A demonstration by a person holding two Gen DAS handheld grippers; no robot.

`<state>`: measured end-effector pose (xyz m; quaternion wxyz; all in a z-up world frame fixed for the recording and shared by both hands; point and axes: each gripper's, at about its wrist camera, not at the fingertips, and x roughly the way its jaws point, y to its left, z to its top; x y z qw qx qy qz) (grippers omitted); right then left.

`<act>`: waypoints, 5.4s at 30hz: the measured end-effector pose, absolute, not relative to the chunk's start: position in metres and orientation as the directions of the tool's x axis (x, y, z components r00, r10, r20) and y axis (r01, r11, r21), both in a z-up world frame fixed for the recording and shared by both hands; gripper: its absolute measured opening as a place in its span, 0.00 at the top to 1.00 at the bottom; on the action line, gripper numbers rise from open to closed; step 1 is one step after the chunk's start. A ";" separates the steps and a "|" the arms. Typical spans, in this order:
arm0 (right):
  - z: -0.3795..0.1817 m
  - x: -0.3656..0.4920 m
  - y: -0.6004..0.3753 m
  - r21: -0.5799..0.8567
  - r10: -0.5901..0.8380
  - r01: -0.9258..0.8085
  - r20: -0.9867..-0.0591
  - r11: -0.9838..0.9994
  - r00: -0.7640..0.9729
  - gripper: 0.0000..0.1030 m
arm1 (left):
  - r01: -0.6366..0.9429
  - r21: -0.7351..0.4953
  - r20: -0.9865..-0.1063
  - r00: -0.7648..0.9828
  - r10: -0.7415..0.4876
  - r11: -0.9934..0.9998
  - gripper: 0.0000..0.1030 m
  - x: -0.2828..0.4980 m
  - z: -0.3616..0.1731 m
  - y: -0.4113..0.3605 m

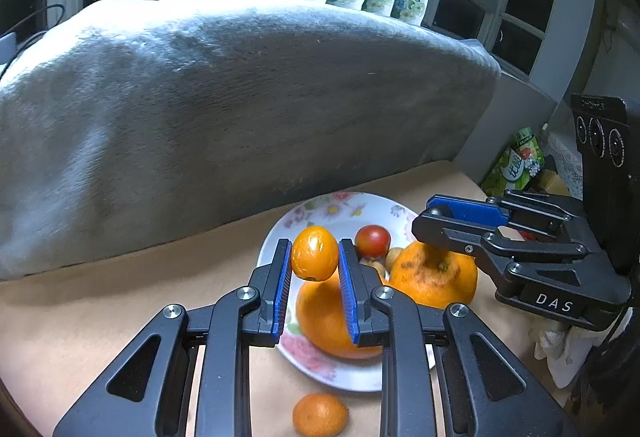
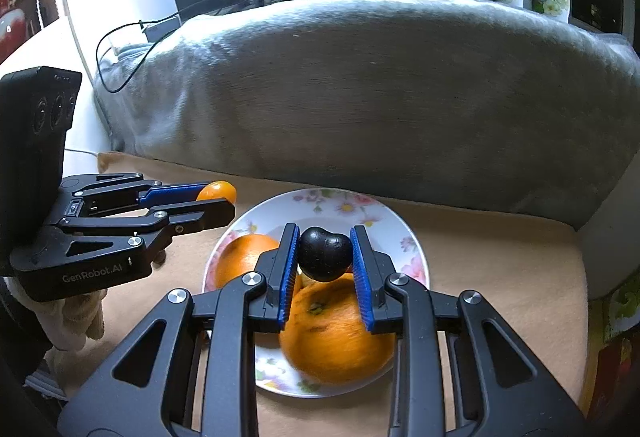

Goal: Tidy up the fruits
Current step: 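Carry both fruits onto the plate and open both tools, then withdraw both open tools from the plate, then move the left tool toward the dark purple fruit while the right tool approaches the small orange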

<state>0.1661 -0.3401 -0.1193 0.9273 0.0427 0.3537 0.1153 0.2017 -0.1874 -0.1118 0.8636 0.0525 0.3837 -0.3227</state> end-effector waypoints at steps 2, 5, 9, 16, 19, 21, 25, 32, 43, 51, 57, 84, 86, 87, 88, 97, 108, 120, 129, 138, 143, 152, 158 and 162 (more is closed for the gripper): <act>-0.120 0.169 -0.343 0.162 0.241 -0.178 -0.648 0.970 0.722 0.74 | 0.599 -0.160 -0.700 0.491 -0.518 0.784 0.79 0.204 -0.114 -0.189; -0.122 0.172 -0.347 0.166 0.241 -0.175 -0.652 0.970 0.719 0.74 | 0.599 -0.158 -0.704 0.489 -0.515 0.785 0.79 0.207 -0.115 -0.191; -0.123 0.173 -0.349 0.166 0.241 -0.174 -0.652 0.971 0.719 0.74 | 0.603 -0.154 -0.705 0.488 -0.514 0.783 0.79 0.208 -0.115 -0.193; -0.121 0.169 -0.350 0.150 0.231 -0.175 -0.649 0.973 0.725 0.70 | 0.606 -0.164 -0.712 0.473 -0.519 0.778 0.78 0.211 -0.117 -0.197; -0.117 0.166 -0.353 0.148 0.219 -0.162 -0.632 0.976 0.744 0.45 | 0.609 -0.161 -0.705 0.480 -0.522 0.777 0.71 0.209 -0.116 -0.198; -0.115 0.164 -0.355 0.156 0.222 -0.159 -0.627 0.975 0.747 0.45 | 0.613 -0.147 -0.701 0.490 -0.518 0.777 0.65 0.207 -0.114 -0.198; -0.108 0.160 -0.359 0.156 0.209 -0.142 -0.617 0.977 0.759 0.42 | 0.612 -0.133 -0.688 0.509 -0.517 0.779 0.43 0.203 -0.109 -0.197; -0.096 0.147 -0.363 0.180 0.206 -0.122 -0.575 0.976 0.792 0.14 | 0.620 -0.079 -0.666 0.550 -0.504 0.781 0.29 0.189 -0.100 -0.195; -0.082 0.132 -0.357 0.190 0.206 -0.119 -0.548 0.974 0.811 0.04 | 0.605 -0.022 -0.642 0.602 -0.475 0.796 0.21 0.165 -0.085 -0.187; -0.074 0.117 -0.358 0.228 0.213 -0.105 -0.523 0.968 0.825 0.04 | 0.597 -0.013 -0.630 0.619 -0.470 0.803 0.21 0.151 -0.077 -0.181; -0.067 0.099 -0.355 0.244 0.217 -0.105 -0.499 0.964 0.839 0.04 | 0.595 -0.007 -0.627 0.624 -0.467 0.804 0.21 0.139 -0.073 -0.174; -0.076 0.024 -0.293 0.245 0.295 -0.199 -0.463 0.949 0.836 0.04 | 0.417 0.001 -0.633 0.704 -0.322 0.909 0.21 0.073 -0.094 -0.050; -0.082 0.022 -0.287 0.244 0.301 -0.205 -0.475 0.948 0.827 0.04 | 0.401 0.002 -0.638 0.705 -0.308 0.916 0.21 0.069 -0.098 -0.041; -0.085 0.021 -0.285 0.243 0.304 -0.207 -0.481 0.947 0.822 0.04 | 0.396 -0.001 -0.641 0.704 -0.304 0.918 0.21 0.068 -0.101 -0.038; -0.088 0.020 -0.282 0.242 0.305 -0.210 -0.488 0.947 0.818 0.04 | 0.390 -0.005 -0.645 0.703 -0.301 0.921 0.21 0.067 -0.103 -0.035; -0.108 0.014 -0.255 0.204 0.306 -0.232 -0.529 0.951 0.792 0.04 | 0.356 -0.042 -0.661 0.690 -0.293 0.934 0.21 0.059 -0.121 -0.016; -0.119 0.011 -0.240 0.162 0.276 -0.223 -0.550 0.961 0.788 0.04 | 0.346 -0.021 -0.681 0.682 -0.267 0.938 0.21 0.048 -0.130 -0.005; -0.120 0.015 -0.233 0.160 0.268 -0.215 -0.554 0.963 0.788 0.04 | 0.398 0.003 -0.681 0.673 -0.289 0.918 0.21 0.052 -0.131 -0.016; -0.130 0.029 -0.227 0.188 0.263 -0.188 -0.572 0.964 0.777 0.04 | 0.443 -0.034 -0.691 0.637 -0.342 0.896 0.21 0.071 -0.136 -0.022; -0.145 0.050 -0.226 0.219 0.265 -0.163 -0.603 0.962 0.753 0.04 | 0.454 -0.081 -0.704 0.604 -0.373 0.887 0.25 0.100 -0.146 -0.026; -0.154 0.066 -0.223 0.208 0.249 -0.148 -0.638 0.967 0.729 0.18 | 0.471 -0.125 -0.735 0.547 -0.401 0.873 0.38 0.123 -0.153 -0.034; -0.175 0.090 -0.227 0.273 0.274 -0.109 -0.695 0.956 0.664 0.45 | 0.512 -0.158 -0.754 0.490 -0.438 0.845 0.53 0.157 -0.165 -0.055; -0.181 0.099 -0.225 0.273 0.265 -0.092 -0.712 0.958 0.651 0.48 | 0.513 -0.166 -0.769 0.467 -0.436 0.842 0.57 0.173 -0.176 -0.063; -0.184 0.105 -0.225 0.276 0.257 -0.074 -0.720 0.958 0.645 0.51 | 0.522 -0.154 -0.772 0.466 -0.432 0.839 0.58 0.175 -0.178 -0.067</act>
